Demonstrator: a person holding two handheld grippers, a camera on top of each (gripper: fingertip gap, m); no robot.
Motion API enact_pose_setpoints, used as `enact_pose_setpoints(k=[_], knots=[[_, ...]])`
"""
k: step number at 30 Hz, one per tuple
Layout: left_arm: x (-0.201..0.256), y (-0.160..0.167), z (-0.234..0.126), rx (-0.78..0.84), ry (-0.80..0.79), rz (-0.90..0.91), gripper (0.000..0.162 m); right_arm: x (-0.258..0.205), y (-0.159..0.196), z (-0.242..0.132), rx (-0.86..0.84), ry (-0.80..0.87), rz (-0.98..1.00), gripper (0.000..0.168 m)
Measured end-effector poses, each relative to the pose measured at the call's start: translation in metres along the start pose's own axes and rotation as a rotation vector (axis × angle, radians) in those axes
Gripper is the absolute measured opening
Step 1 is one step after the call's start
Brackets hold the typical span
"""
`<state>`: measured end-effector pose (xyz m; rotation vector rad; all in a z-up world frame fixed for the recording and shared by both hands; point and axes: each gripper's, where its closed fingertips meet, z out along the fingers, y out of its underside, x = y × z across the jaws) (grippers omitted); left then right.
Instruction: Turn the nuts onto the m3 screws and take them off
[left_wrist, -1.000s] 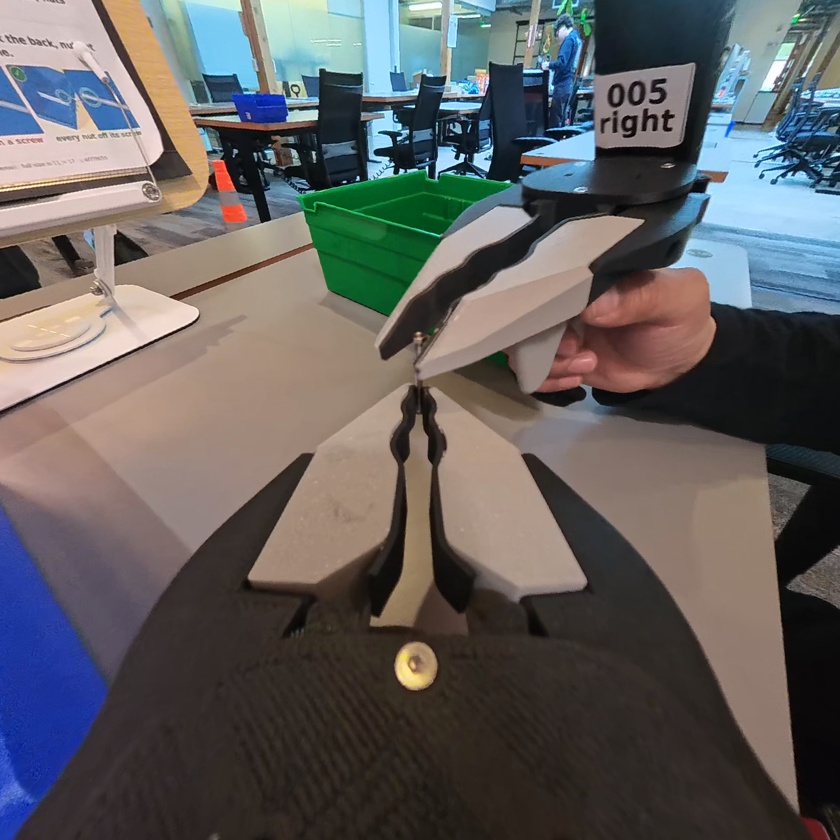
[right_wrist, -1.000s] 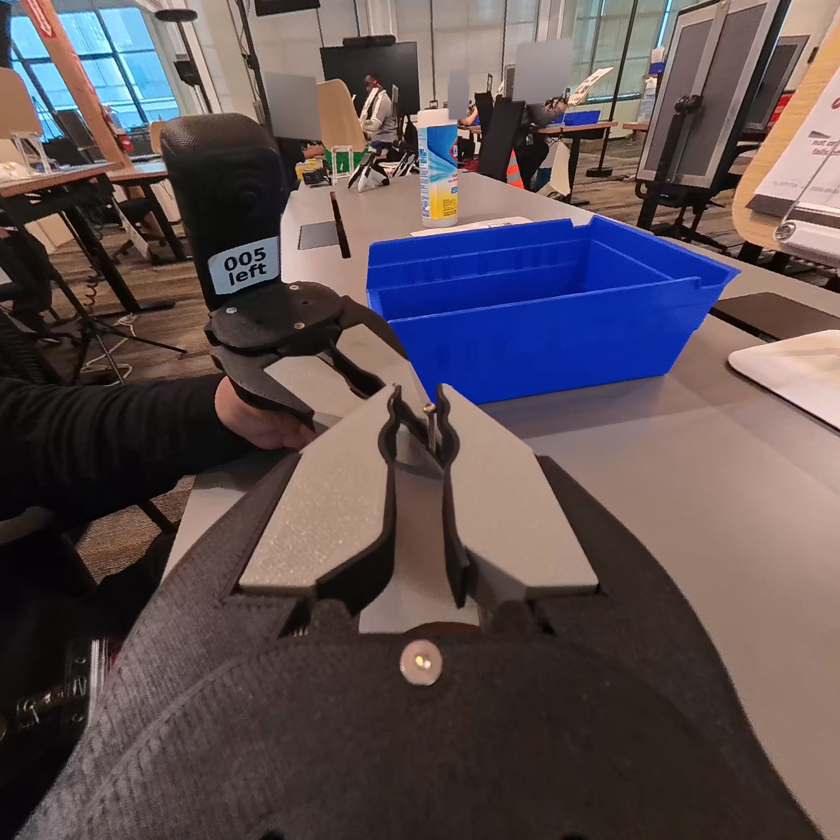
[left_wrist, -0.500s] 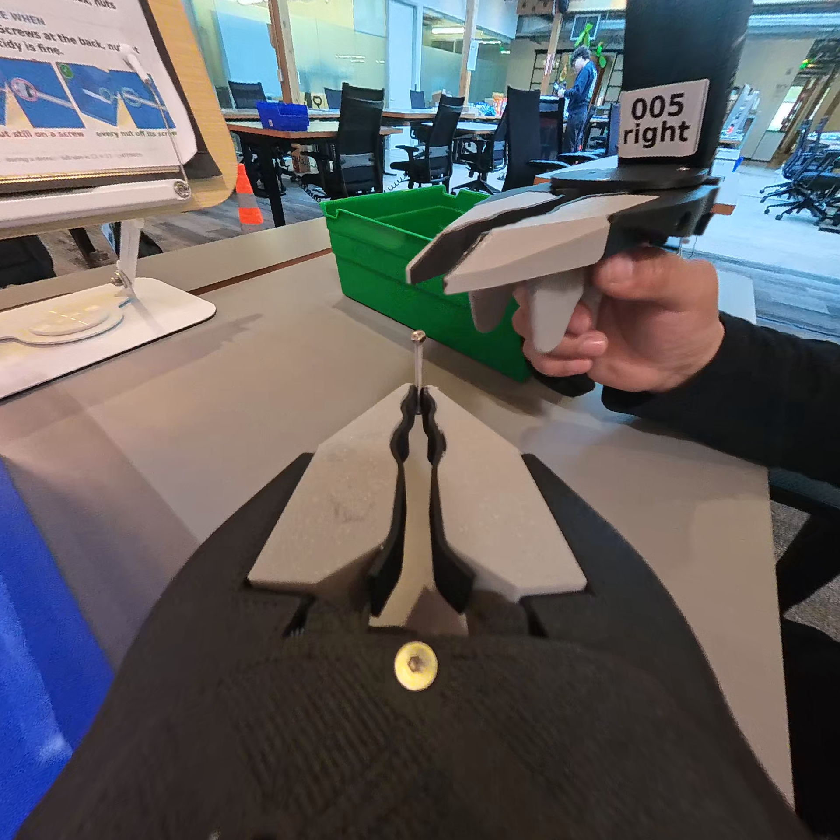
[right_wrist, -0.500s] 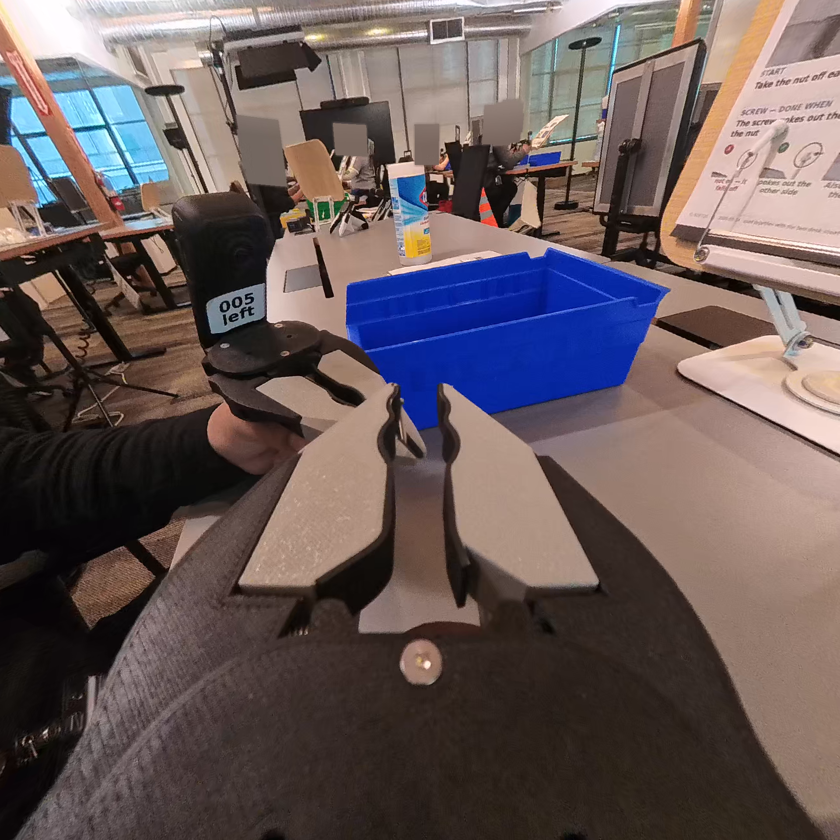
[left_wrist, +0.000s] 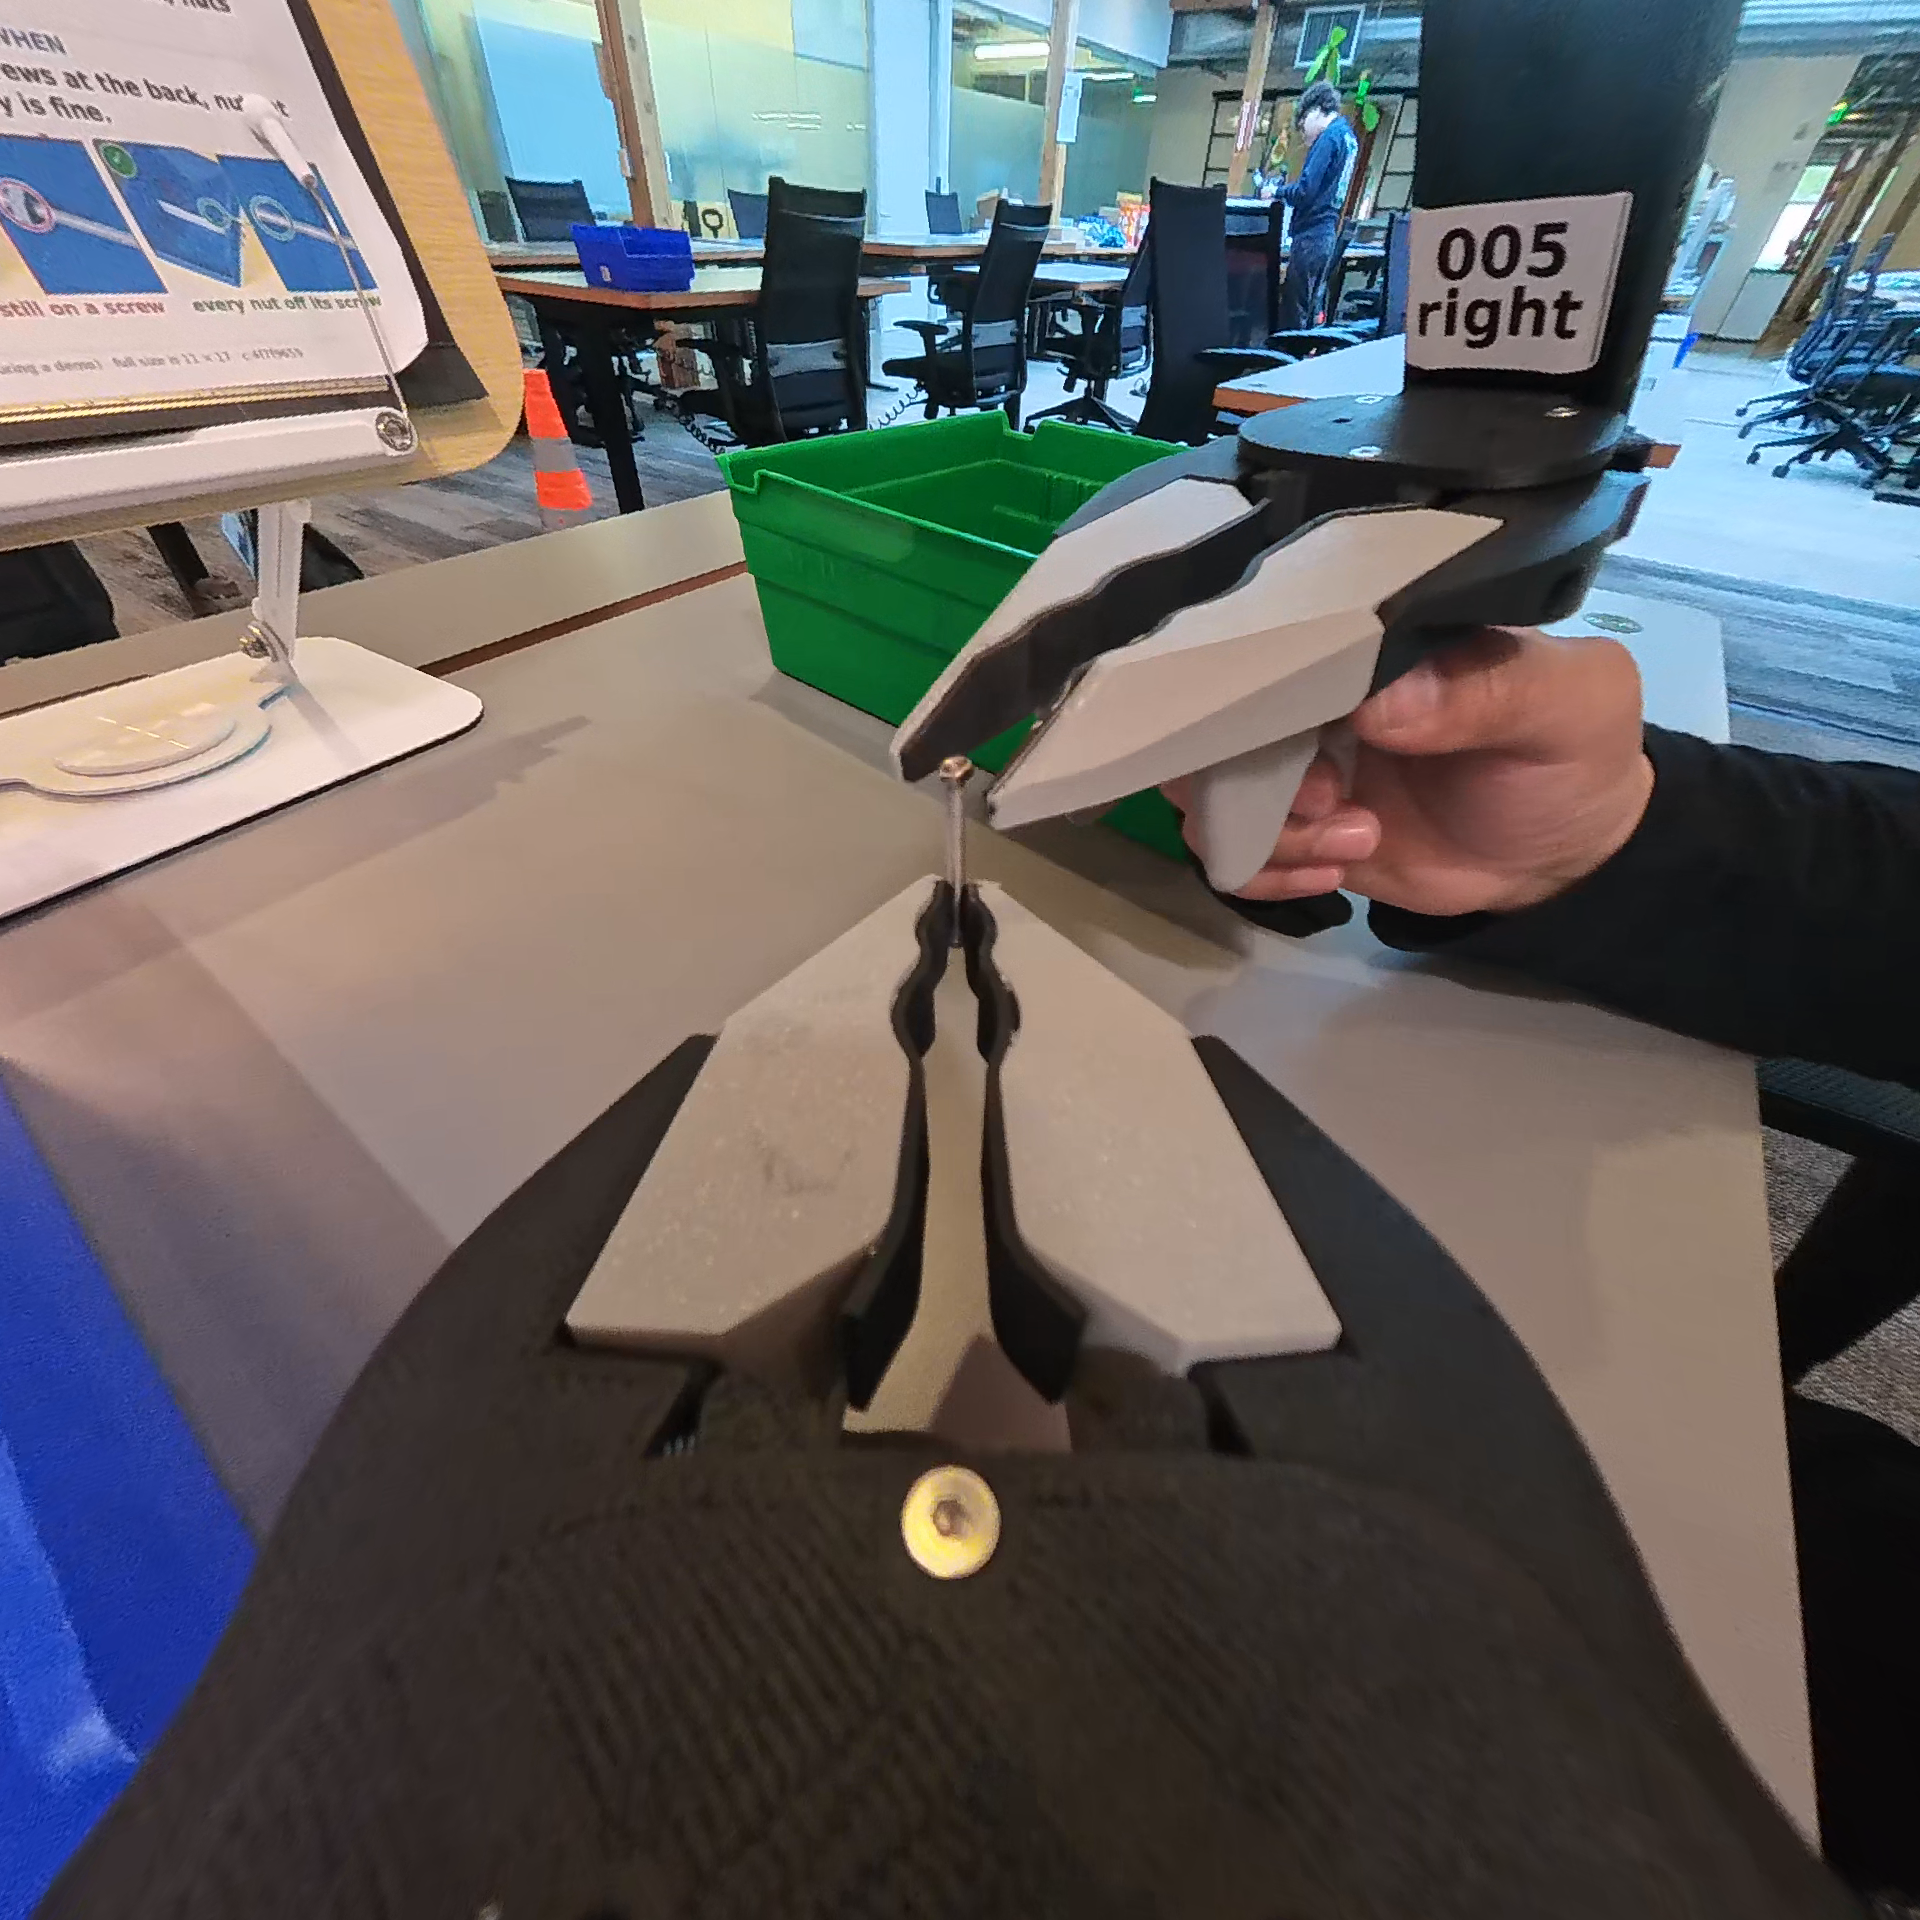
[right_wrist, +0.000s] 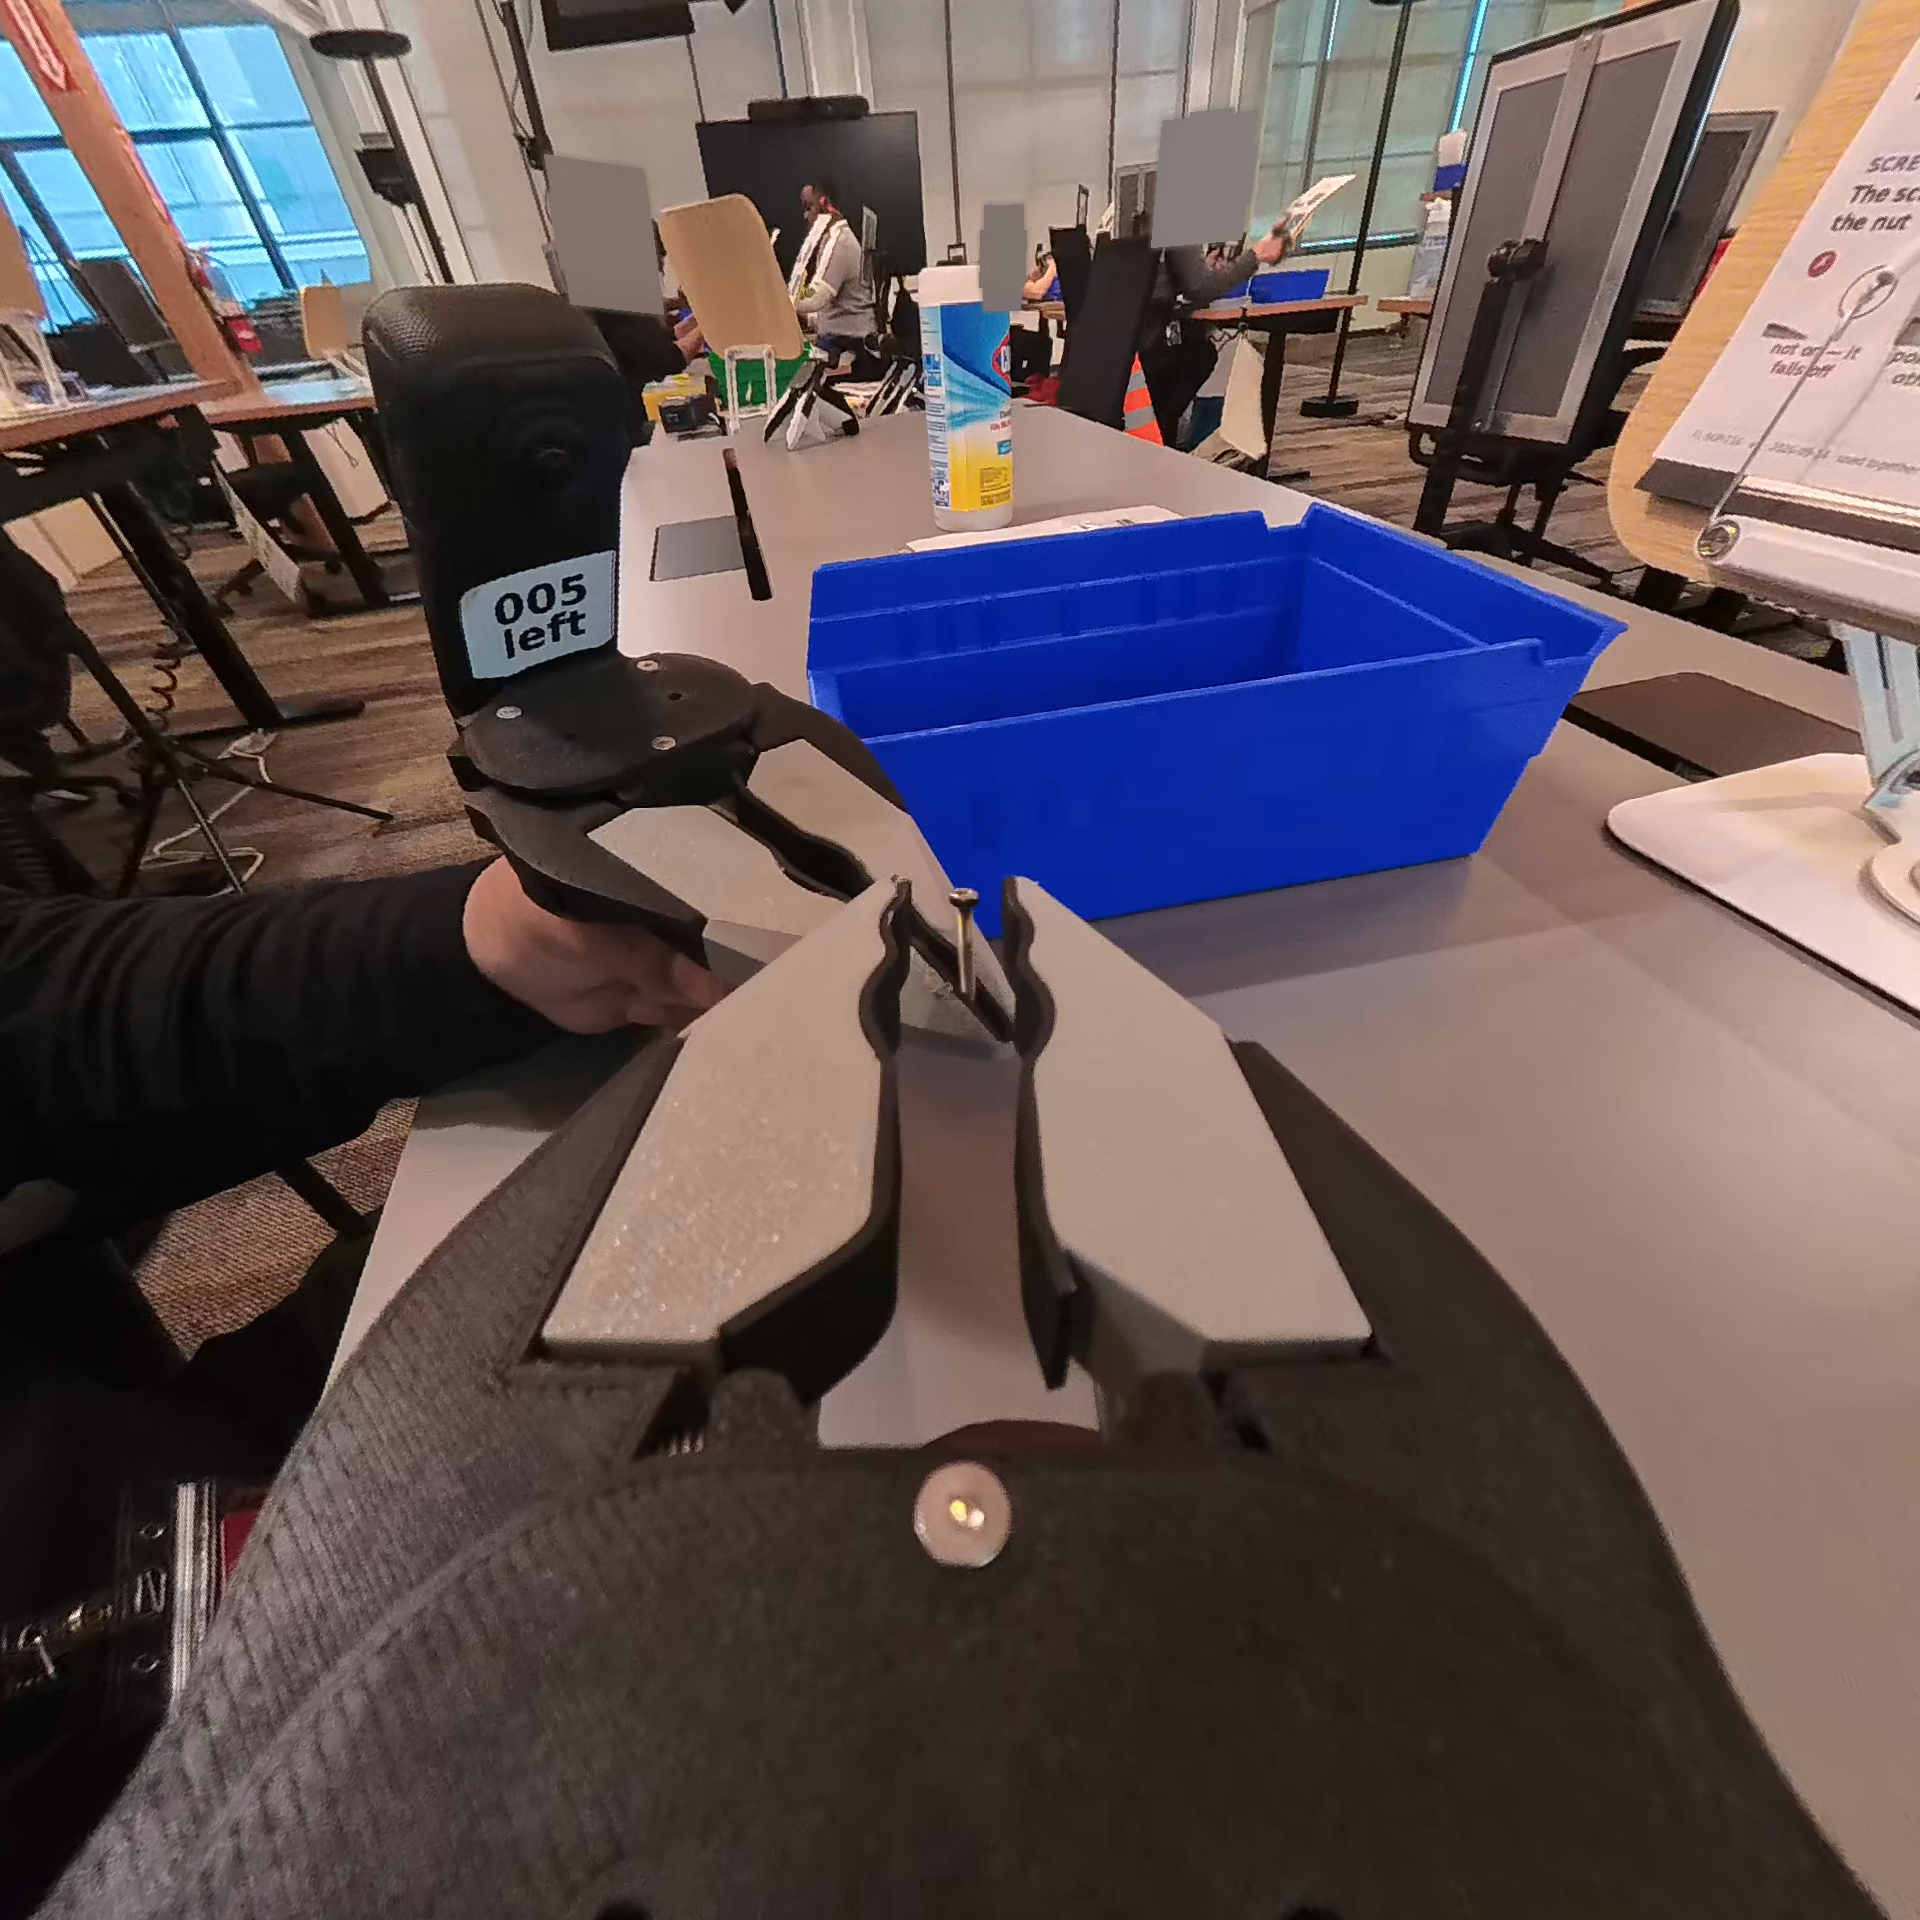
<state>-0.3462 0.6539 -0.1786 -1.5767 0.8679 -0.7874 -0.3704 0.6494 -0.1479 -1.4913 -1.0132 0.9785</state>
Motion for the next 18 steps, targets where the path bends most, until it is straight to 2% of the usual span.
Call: enact_pose_setpoints(k=[18], knots=[[0.0065,0.0022,0.0036,-0.015,0.014,0.023,0.0,-0.003,0.0047,0.0058,-0.016,-0.031,0.039,0.005]])
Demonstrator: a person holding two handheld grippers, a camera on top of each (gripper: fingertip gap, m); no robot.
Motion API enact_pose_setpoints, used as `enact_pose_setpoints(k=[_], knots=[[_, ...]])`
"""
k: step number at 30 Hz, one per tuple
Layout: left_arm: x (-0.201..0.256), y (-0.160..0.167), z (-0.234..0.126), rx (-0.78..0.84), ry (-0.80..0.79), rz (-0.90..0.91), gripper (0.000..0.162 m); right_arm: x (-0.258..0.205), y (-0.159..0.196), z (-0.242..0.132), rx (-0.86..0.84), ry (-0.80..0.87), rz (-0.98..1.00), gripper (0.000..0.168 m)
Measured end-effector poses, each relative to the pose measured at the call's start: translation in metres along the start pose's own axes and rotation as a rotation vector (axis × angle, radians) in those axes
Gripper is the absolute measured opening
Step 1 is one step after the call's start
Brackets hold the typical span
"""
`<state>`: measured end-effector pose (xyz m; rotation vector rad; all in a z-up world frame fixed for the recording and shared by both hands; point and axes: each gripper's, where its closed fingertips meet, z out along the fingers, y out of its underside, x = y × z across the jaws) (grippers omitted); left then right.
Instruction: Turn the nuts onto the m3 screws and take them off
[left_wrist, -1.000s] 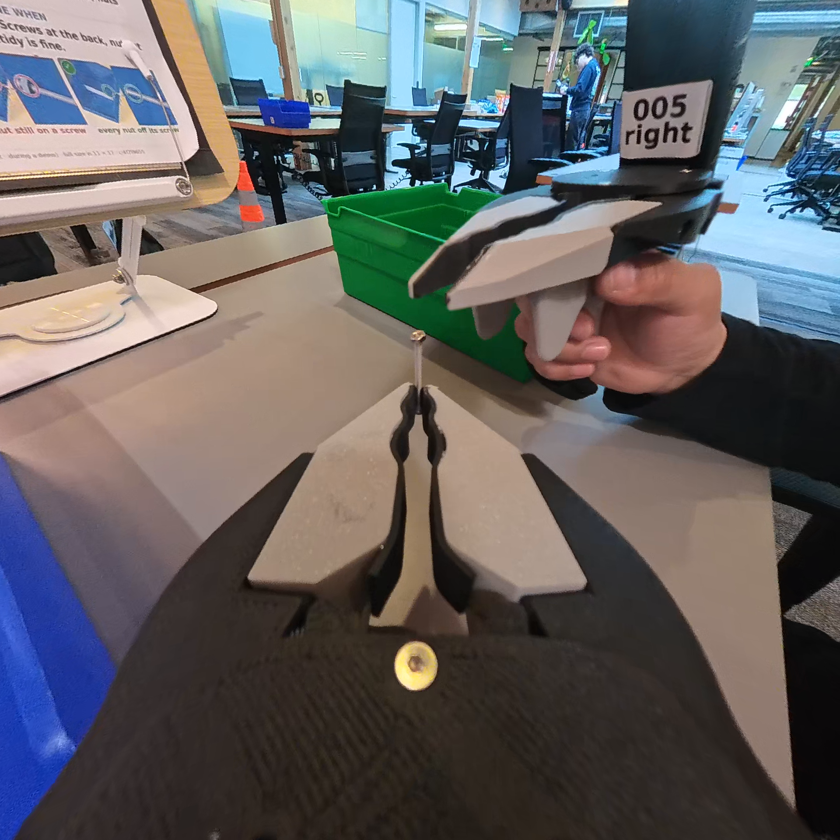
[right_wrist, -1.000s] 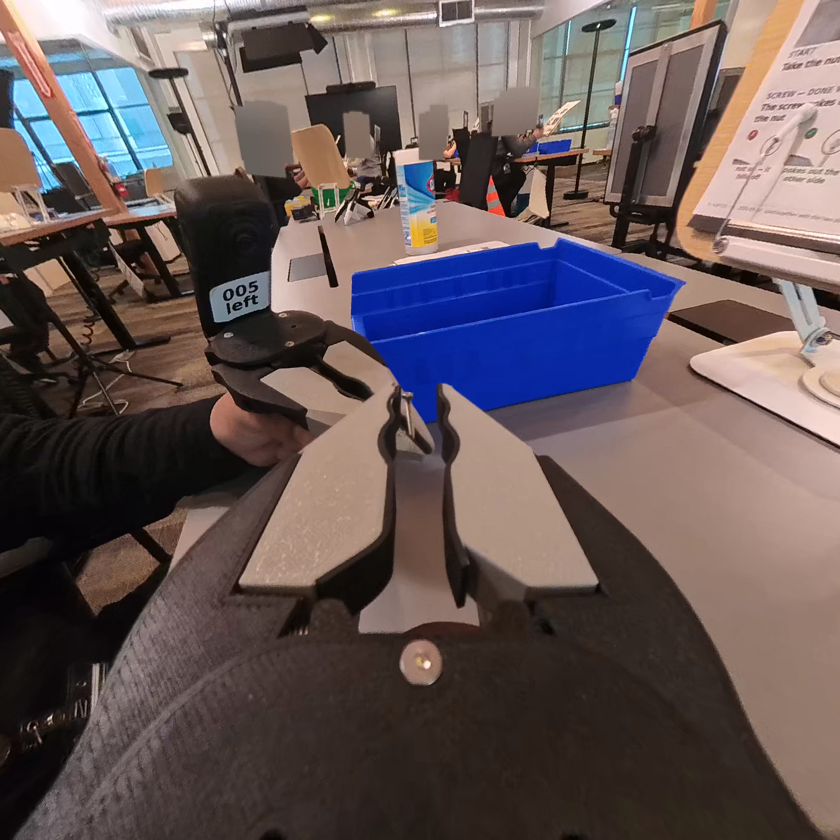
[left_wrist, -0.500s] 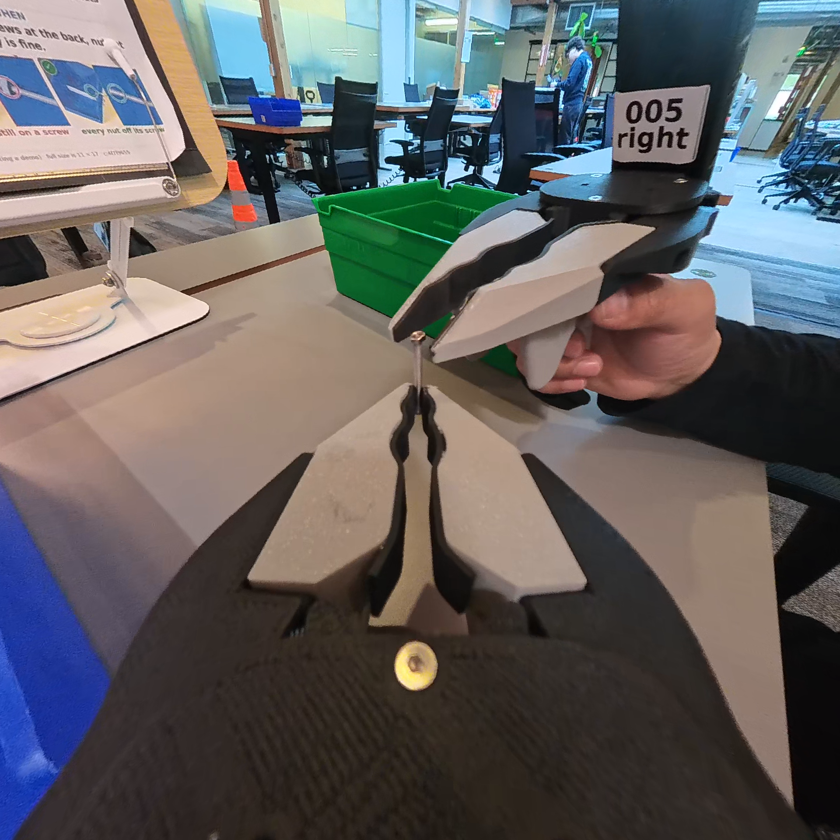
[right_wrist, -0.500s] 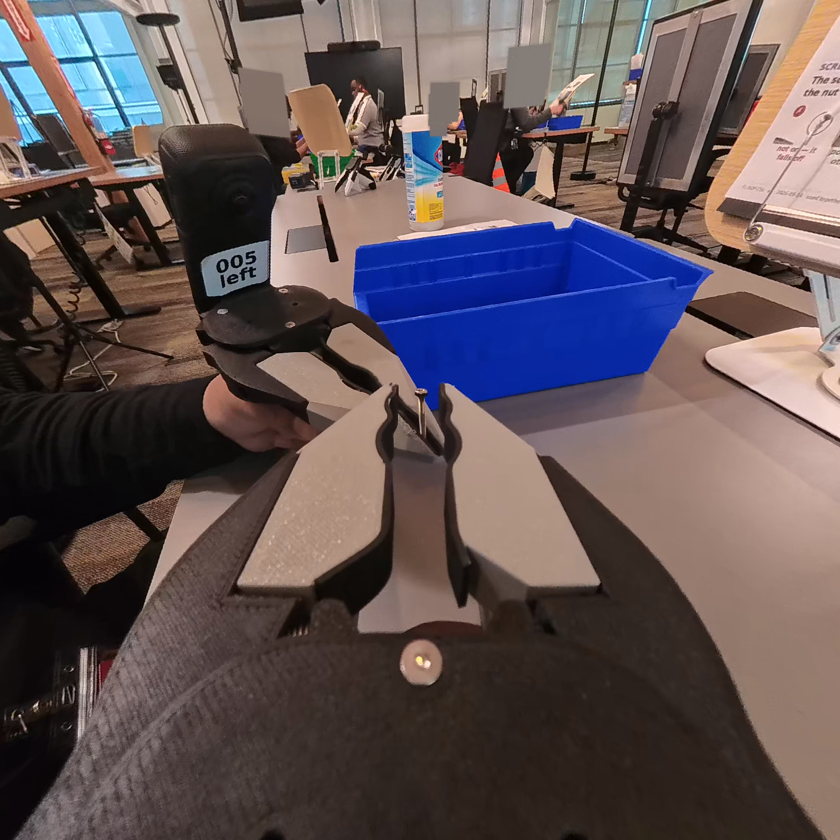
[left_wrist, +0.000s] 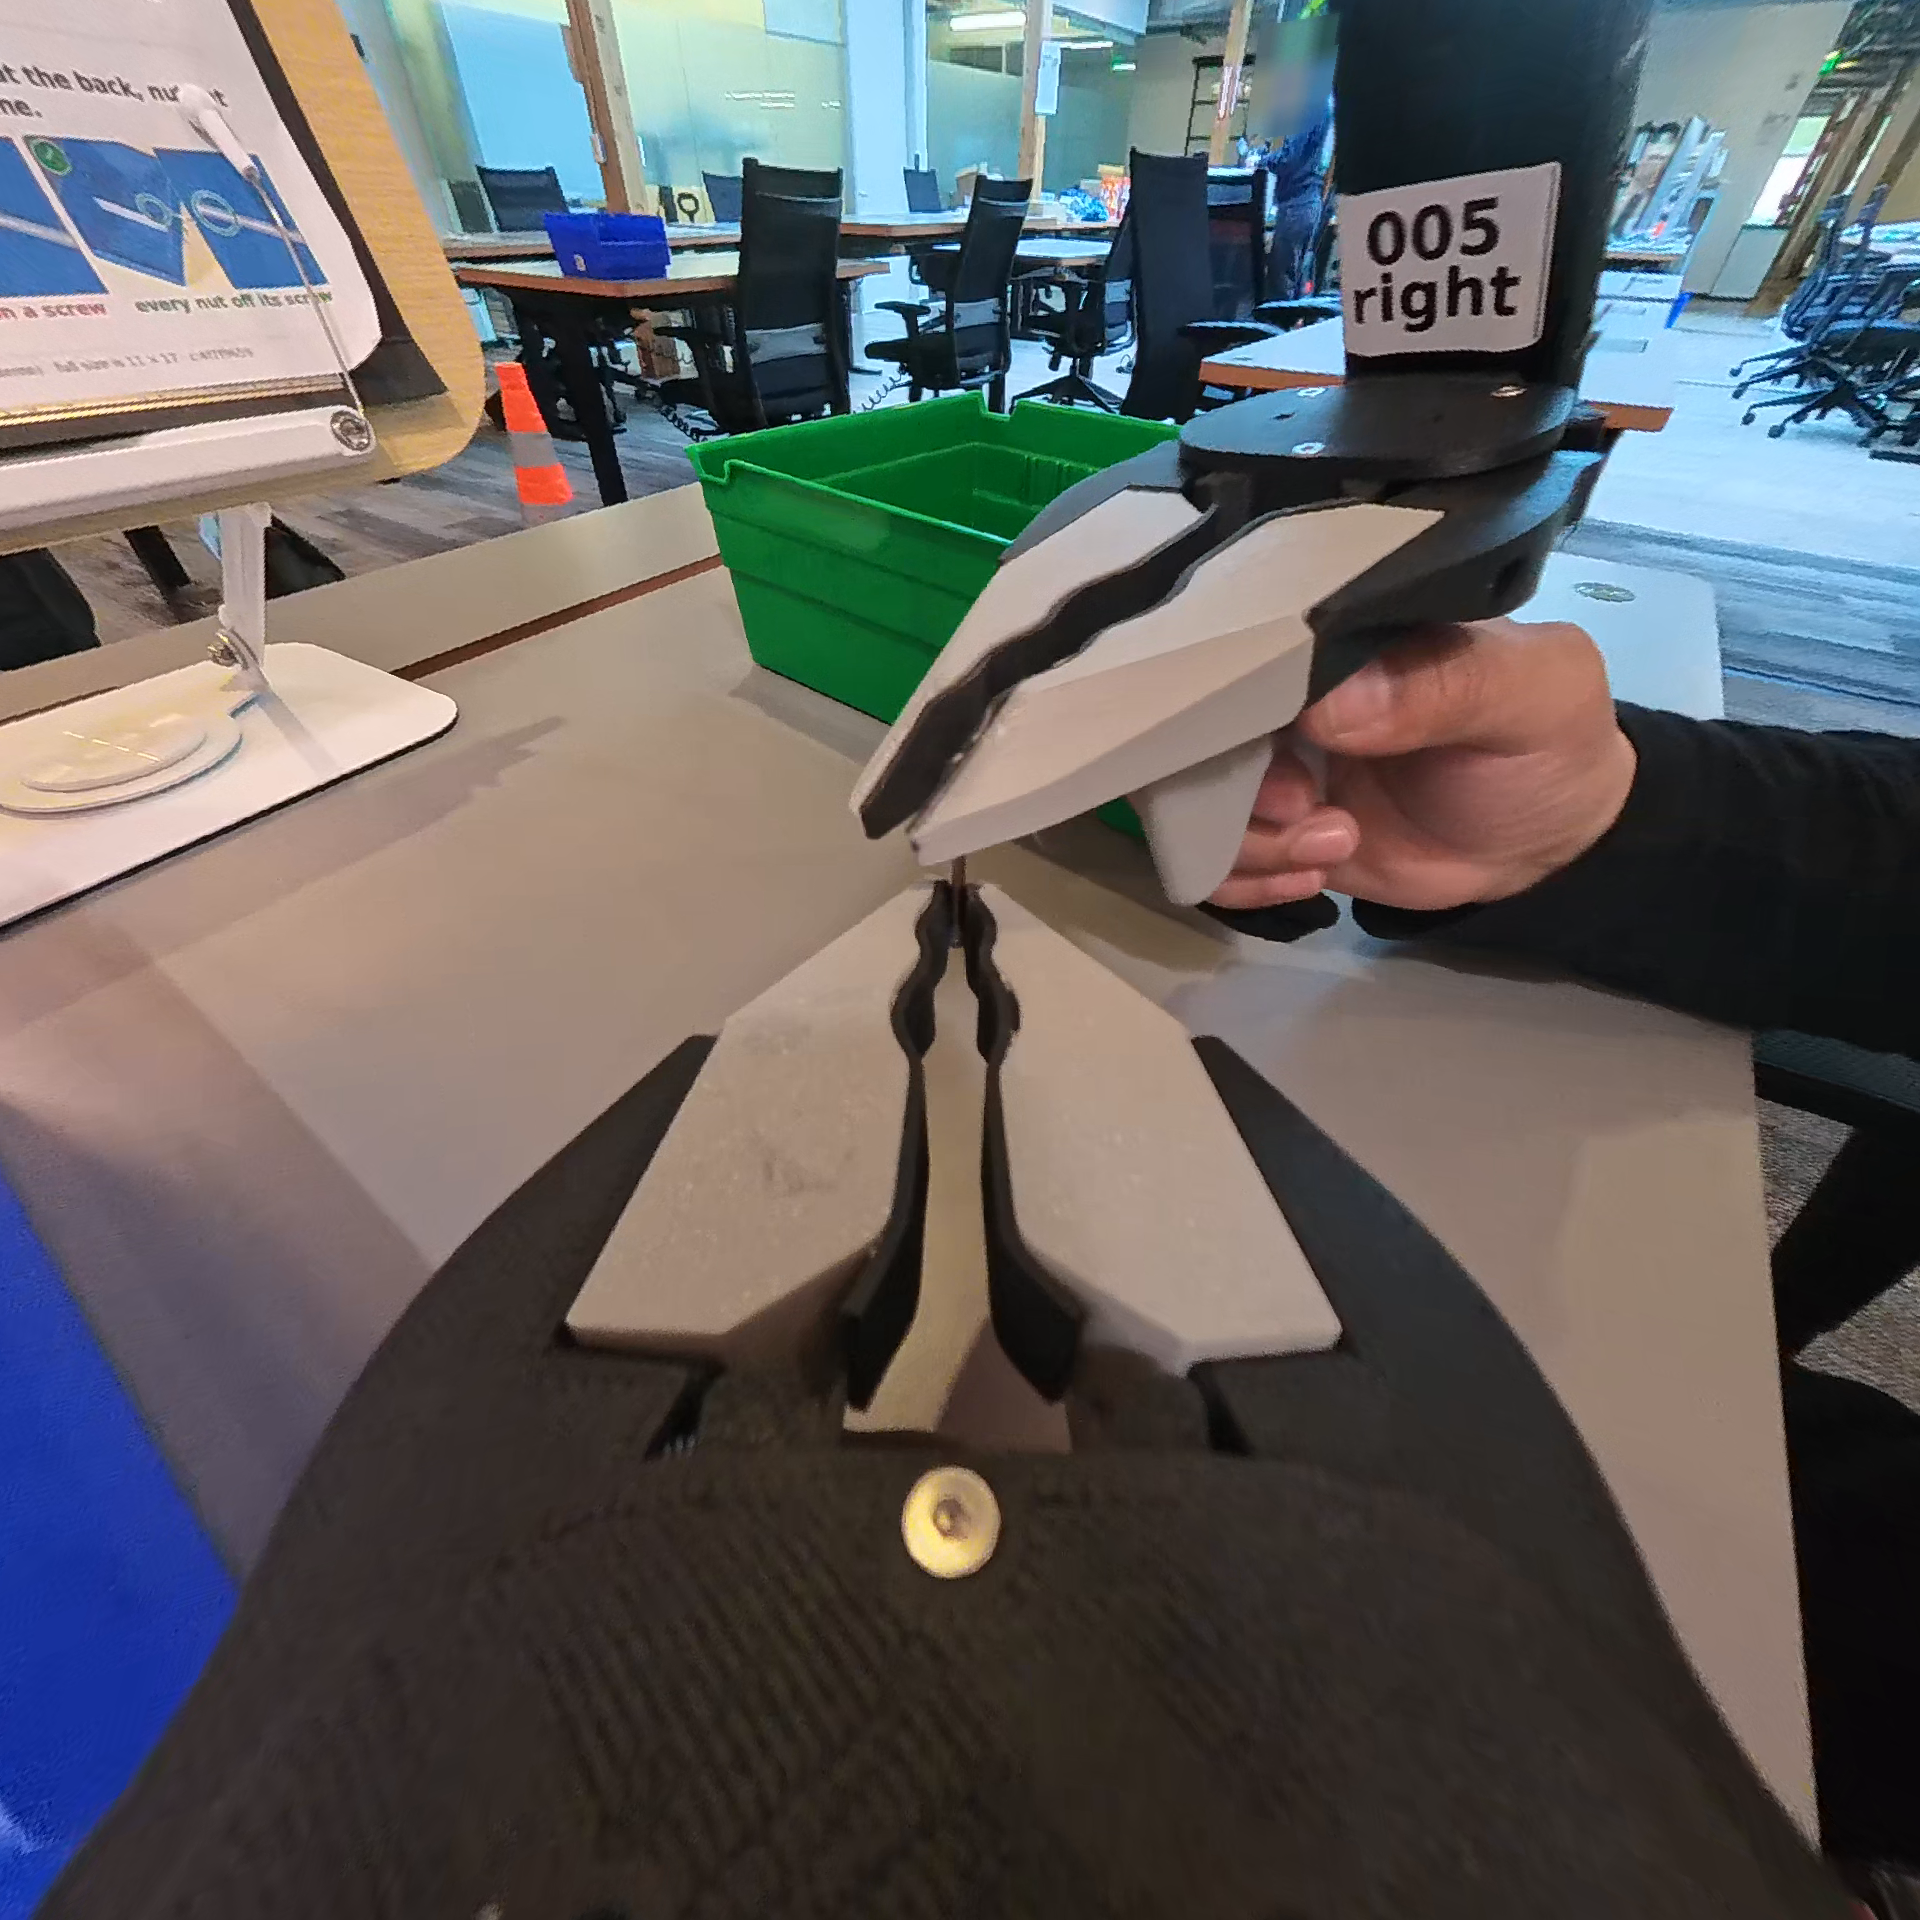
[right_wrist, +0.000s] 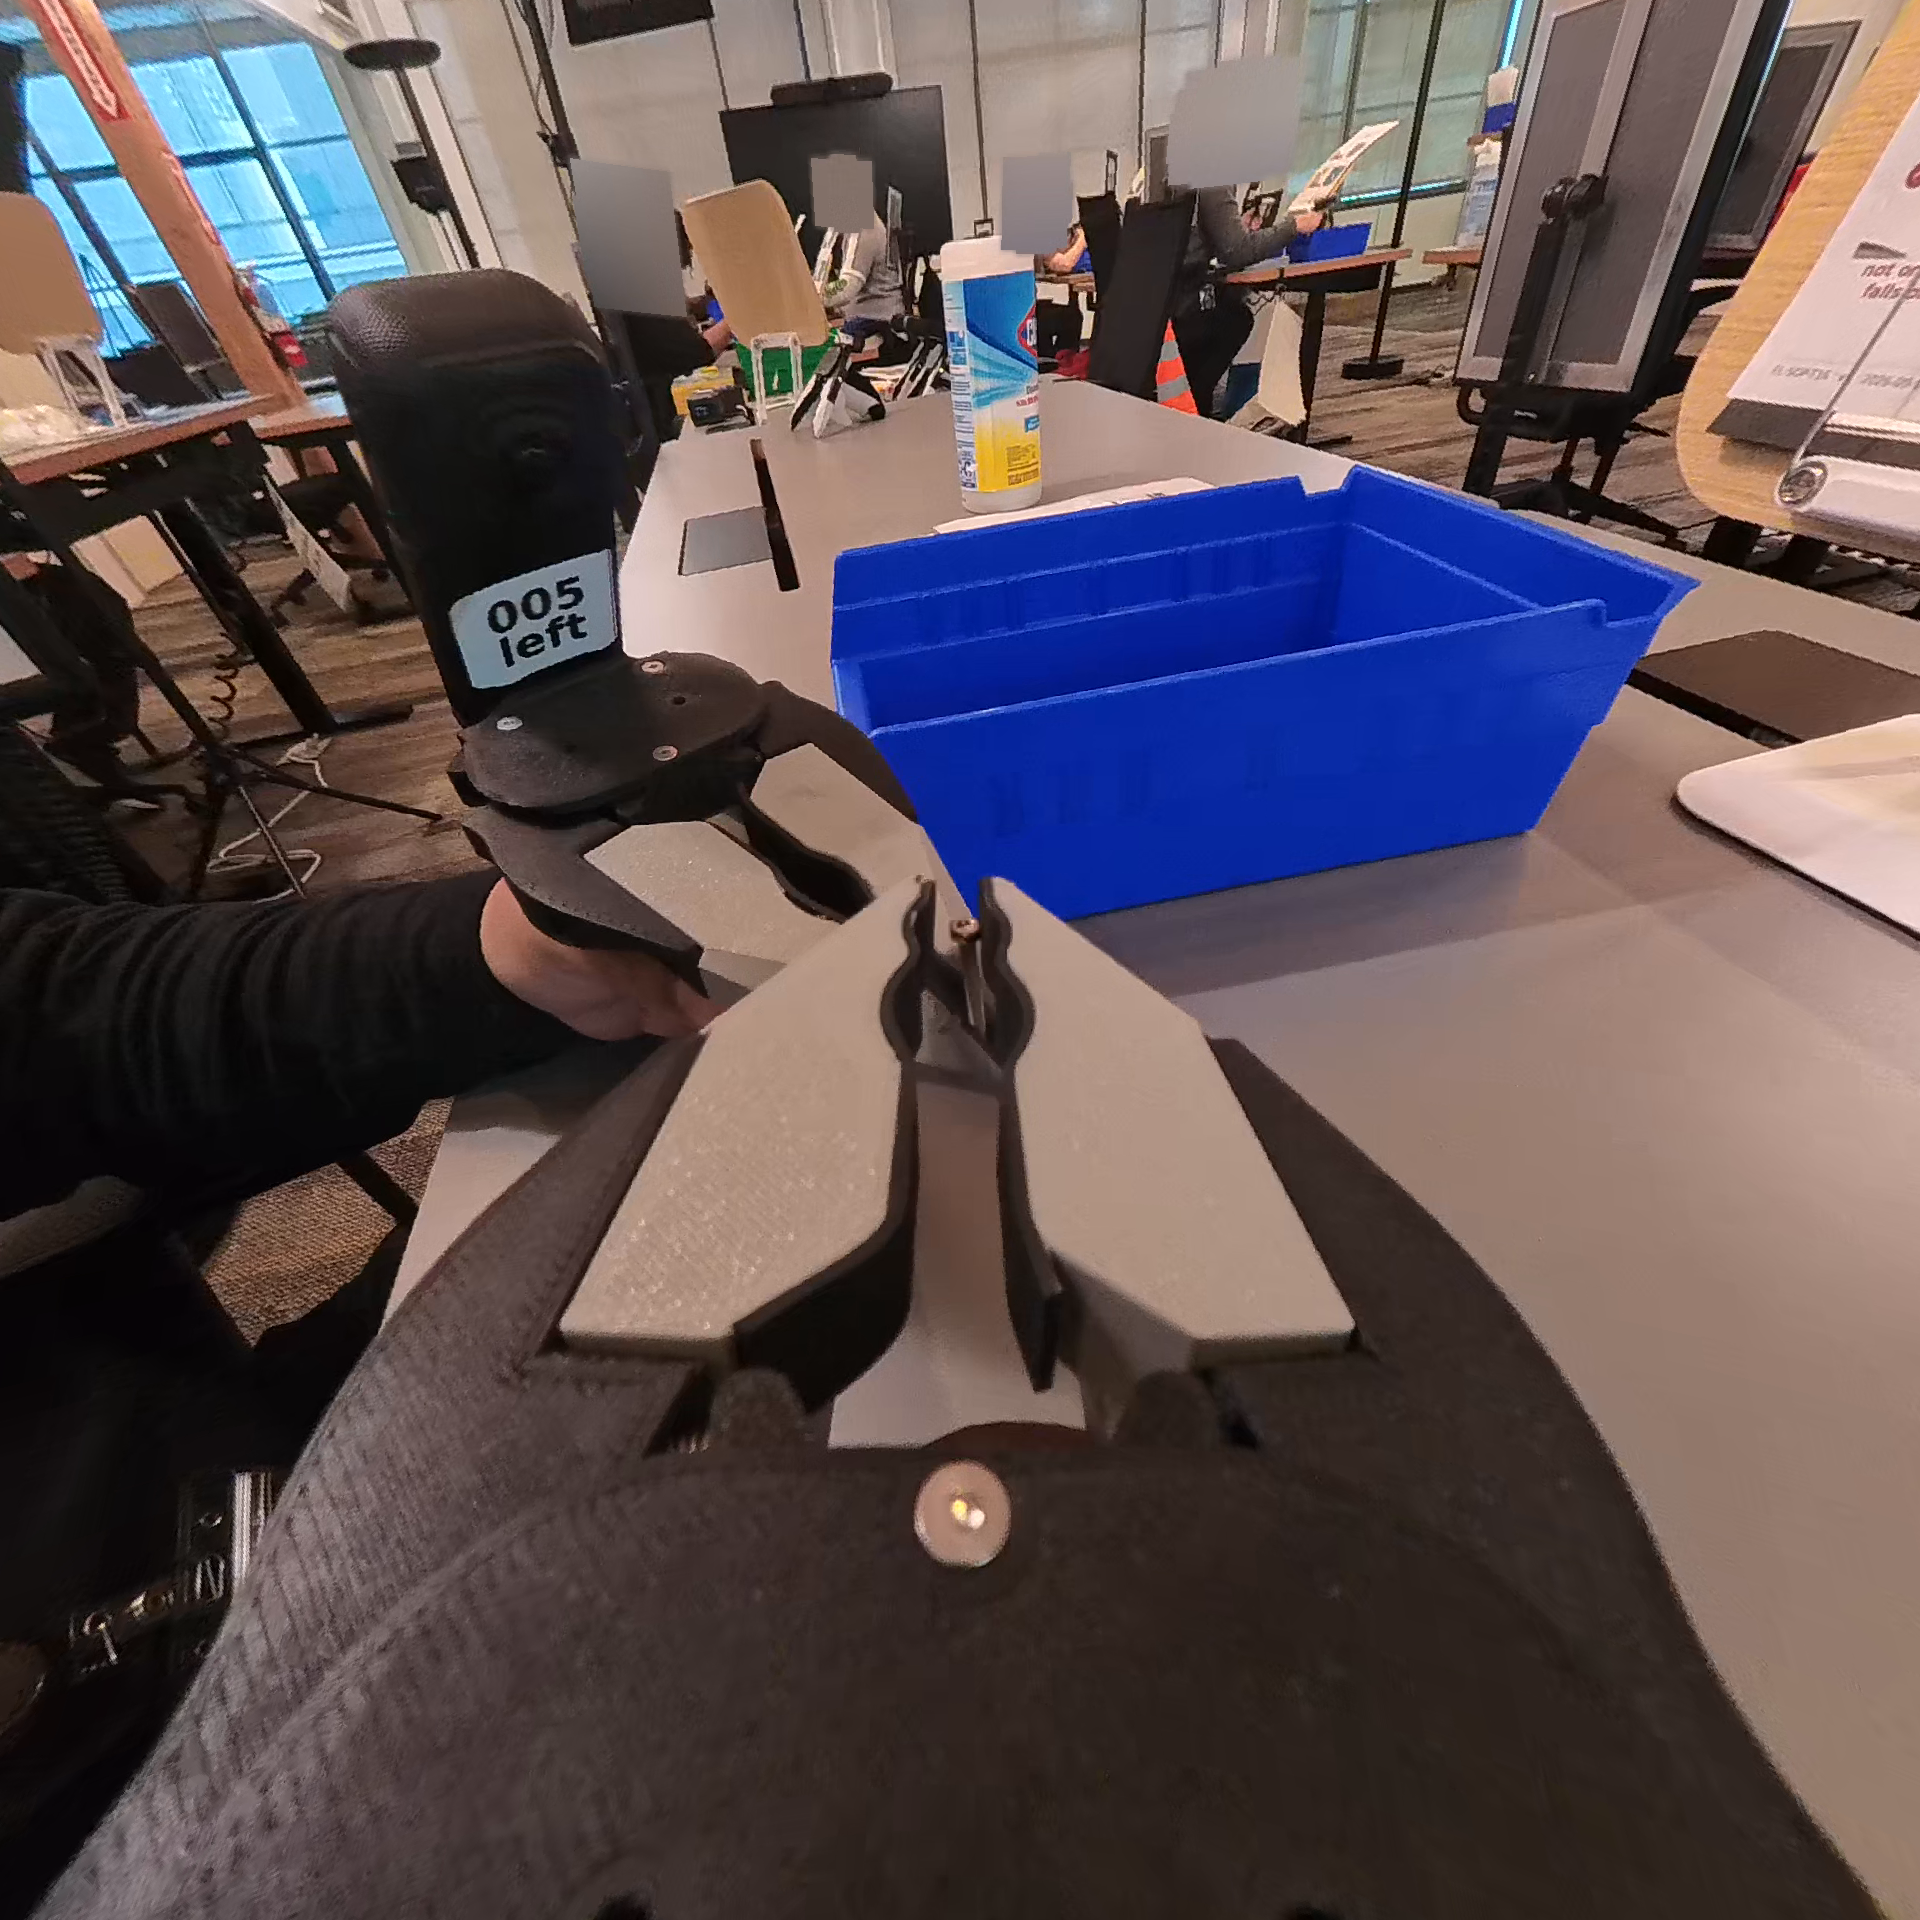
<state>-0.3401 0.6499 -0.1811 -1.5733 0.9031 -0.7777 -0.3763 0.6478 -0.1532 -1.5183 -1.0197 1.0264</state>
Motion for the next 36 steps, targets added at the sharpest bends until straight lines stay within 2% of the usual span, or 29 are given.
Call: enact_pose_setpoints(k=[15,24,27,31,33,36], knots=[[0.0,0.001,0.0,-0.004,0.006,-0.012,0.0,0.003,-0.015,-0.01,0.08,-0.022,0.064,0.002],[-0.002,0.001,0.0,0.0,0.004,-0.021,0.0,-0.001,-0.036,-0.026,0.129,0.023,-0.022,0.002],[0.0,0.001,0.001,-0.001,0.013,-0.027,0.0,0.003,-0.057,-0.053,0.178,0.07,-0.023,0.002],[0.002,0.003,0.002,-0.012,0.018,-0.016,0.0,0.031,-0.08,-0.12,0.217,0.242,-0.053,0.002],[0.003,0.004,0.002,-0.017,0.014,-0.003,0.0,0.049,-0.072,-0.153,0.167,0.316,-0.023,0.002],[0.003,0.004,0.003,-0.017,0.016,-0.001,0.0,0.078,-0.028,-0.189,-0.001,0.41,0.084,0.002]])
